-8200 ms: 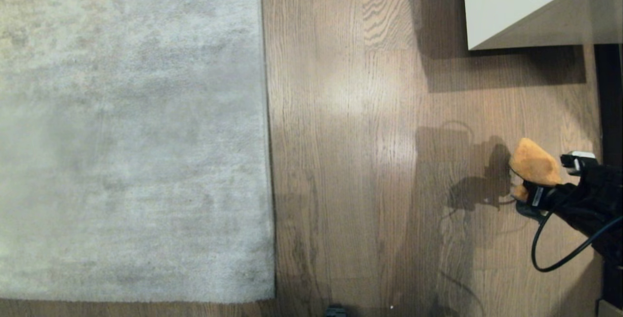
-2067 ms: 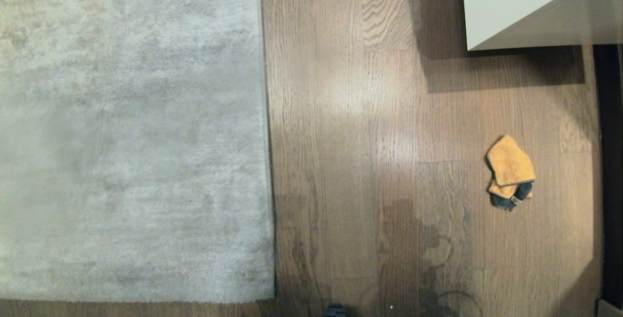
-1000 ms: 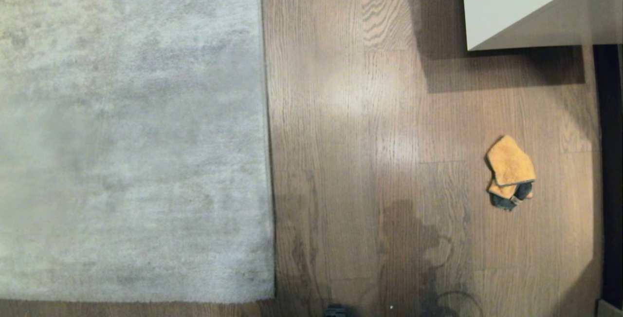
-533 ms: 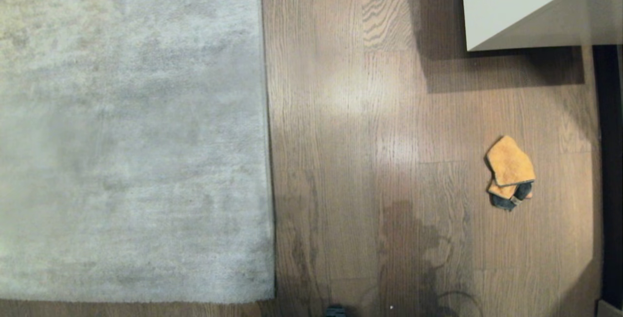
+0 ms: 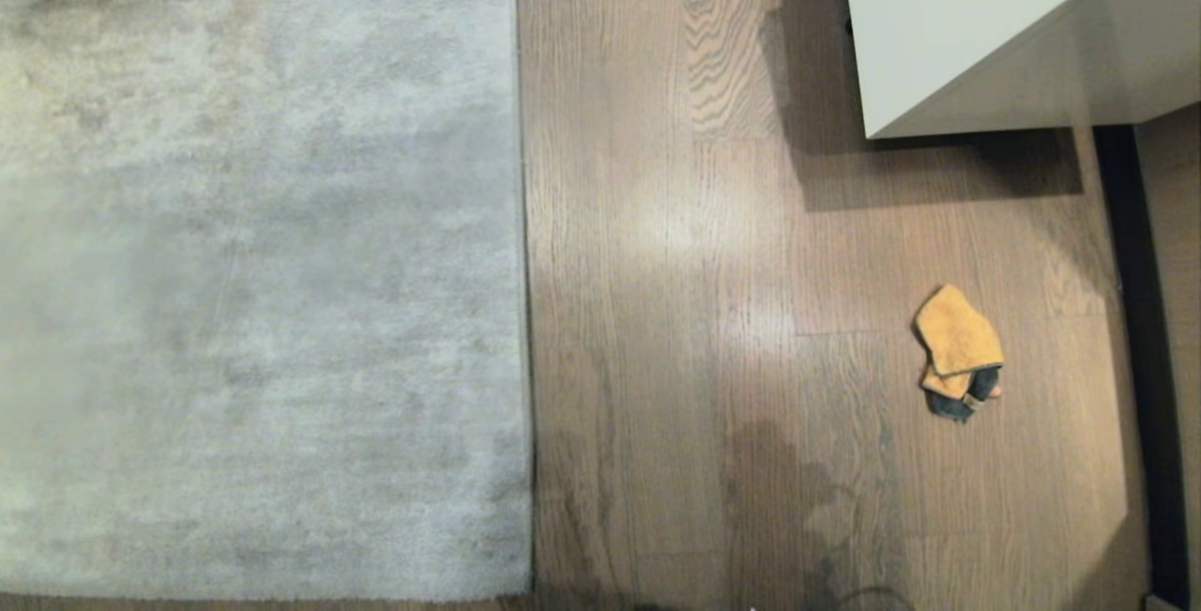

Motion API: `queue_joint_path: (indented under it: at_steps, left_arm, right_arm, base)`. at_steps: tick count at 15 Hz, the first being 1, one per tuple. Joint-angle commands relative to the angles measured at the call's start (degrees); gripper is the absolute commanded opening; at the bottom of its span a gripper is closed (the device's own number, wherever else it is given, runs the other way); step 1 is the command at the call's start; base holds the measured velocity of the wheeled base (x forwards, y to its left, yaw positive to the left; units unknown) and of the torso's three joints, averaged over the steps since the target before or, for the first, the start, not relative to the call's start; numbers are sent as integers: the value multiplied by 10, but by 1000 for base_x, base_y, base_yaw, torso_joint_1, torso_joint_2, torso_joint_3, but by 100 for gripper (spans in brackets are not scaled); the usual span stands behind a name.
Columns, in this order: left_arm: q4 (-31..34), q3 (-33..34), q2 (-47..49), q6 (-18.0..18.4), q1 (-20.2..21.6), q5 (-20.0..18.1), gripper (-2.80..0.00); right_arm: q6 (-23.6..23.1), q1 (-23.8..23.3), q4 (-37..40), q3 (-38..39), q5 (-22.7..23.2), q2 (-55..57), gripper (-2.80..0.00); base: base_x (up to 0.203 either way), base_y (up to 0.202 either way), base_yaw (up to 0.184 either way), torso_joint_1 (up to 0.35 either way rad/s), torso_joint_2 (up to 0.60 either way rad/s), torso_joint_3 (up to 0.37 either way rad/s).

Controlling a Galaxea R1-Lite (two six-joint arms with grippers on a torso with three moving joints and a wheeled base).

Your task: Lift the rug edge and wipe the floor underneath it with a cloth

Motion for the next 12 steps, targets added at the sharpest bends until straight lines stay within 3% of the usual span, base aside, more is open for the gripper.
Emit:
queue_joint_path:
  at_steps: [1, 12]
  left_arm:
    - [0, 0, 0, 0, 0, 0, -280]
    - [0, 0, 0, 0, 0, 0, -280]
  right_arm:
    - [-1, 0, 1, 0, 1, 1, -280]
    - [-1, 0, 0, 0, 1, 1, -280]
  base:
    - [0, 0, 0, 2, 7, 198]
    - [0, 0, 0, 0, 4, 204]
